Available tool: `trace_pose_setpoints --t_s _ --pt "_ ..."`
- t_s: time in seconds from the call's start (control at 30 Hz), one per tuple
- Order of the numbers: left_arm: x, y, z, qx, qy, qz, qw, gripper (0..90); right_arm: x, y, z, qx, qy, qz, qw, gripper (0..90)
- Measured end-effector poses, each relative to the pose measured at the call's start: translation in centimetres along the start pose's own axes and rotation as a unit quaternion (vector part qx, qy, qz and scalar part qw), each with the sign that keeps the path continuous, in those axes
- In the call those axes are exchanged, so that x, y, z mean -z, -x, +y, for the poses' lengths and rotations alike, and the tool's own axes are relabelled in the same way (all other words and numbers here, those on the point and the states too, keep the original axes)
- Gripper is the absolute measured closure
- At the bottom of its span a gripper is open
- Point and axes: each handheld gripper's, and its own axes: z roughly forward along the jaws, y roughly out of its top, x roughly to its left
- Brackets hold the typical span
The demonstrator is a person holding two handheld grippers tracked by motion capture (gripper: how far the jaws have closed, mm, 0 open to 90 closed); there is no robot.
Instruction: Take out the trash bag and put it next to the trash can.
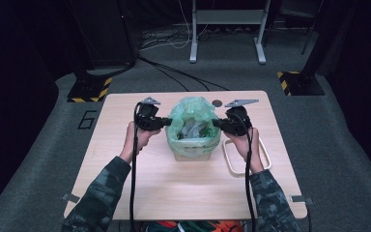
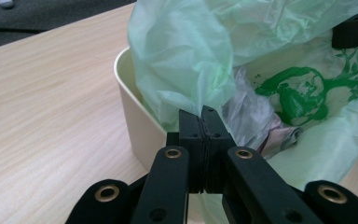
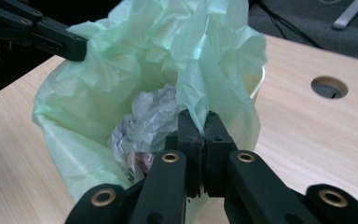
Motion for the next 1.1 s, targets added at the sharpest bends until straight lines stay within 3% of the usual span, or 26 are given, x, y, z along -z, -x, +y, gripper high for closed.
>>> trace_pose_setpoints --t_s 0.17,0.4,0.73,0.87,0.97,1.0,1.07,1.1 --pt "0.6 0.5 1.3 -0.012 0.001 -0.01 0.9999 89.2 0.7 -0.8 1.3 0.016 0.013 0.008 0.9998 88.6" --pt "1.3 0.9 2.8 -0.018 0.013 -0.022 0.9995 89.5 1.3 -1.5 3.1 0.018 0.033 0.021 0.9991 88.6" --pt "1.5 0.5 5.0 -0.002 0.038 -0.039 0.9985 89.5 1.3 -1.5 5.3 0.004 0.06 0.036 0.9975 88.0" --pt "0.3 0.4 6.0 0.004 0.034 -0.039 0.9987 89.5 0.3 -1.5 6.1 -0.001 0.062 0.028 0.9977 87.7" --pt "-1.8 0.2 6.1 0.013 0.014 -0.044 0.9989 89.4 -1.9 -1.0 6.3 -0.015 0.044 0.015 0.9988 87.4" --pt "-1.8 0.2 6.1 0.013 0.014 -0.044 0.9989 89.4 -2.5 -0.8 6.2 -0.019 0.037 0.012 0.9991 87.4" --pt "-2.6 0.1 5.8 0.019 0.005 -0.053 0.9984 89.0 -3.6 -0.5 5.8 -0.023 0.025 0.004 0.9994 87.3" --pt "-3.2 0.1 5.3 0.027 -0.003 -0.066 0.9974 87.6 -4.1 -0.4 5.6 -0.024 0.02 0.0 0.9995 87.3"
